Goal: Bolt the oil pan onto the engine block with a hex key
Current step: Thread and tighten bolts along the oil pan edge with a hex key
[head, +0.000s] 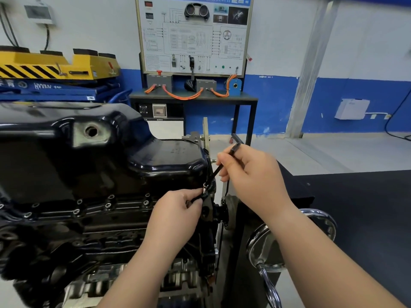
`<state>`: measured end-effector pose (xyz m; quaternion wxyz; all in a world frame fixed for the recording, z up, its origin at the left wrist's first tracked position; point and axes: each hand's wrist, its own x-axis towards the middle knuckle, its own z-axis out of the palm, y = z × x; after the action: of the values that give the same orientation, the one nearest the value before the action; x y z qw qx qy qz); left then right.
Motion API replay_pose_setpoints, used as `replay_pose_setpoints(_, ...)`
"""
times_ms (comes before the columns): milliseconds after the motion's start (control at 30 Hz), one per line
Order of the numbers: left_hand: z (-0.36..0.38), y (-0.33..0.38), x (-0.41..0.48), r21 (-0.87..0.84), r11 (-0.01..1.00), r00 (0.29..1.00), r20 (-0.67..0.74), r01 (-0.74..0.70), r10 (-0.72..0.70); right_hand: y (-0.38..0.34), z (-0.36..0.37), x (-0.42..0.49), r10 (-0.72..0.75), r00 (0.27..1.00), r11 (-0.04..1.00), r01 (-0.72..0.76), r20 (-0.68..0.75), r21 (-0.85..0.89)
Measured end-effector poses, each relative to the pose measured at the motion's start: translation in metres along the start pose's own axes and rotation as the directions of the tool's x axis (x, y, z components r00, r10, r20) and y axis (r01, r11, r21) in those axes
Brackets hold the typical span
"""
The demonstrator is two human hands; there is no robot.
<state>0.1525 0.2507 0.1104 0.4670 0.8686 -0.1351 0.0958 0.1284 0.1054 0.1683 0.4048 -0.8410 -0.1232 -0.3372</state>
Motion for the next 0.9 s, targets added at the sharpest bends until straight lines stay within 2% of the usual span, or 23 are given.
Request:
replay_pose_setpoints(367,0.001,0.0,0.002,-0.045,0.999,1.0,0.003,0.001,-0.001,0.007,0.0,0.009,0.111,0.993,0.99,-0.106,-0.045,0.092)
replay_pose_setpoints(633,0.003,0.0,0.002,-0.032,0.999,1.0,-0.019,-0.006,0.005,0.006,0.004,0.016,0.128,0.991,0.99,-0.125,-0.034,0.07)
replay_pose_setpoints(900,0.004,-0.003,0.003,-0.002,0.999,0.999,-0.033,-0.035,0.035,-0.001,0.005,0.025,0.105,0.992,0.994,-0.105,0.071,-0.006)
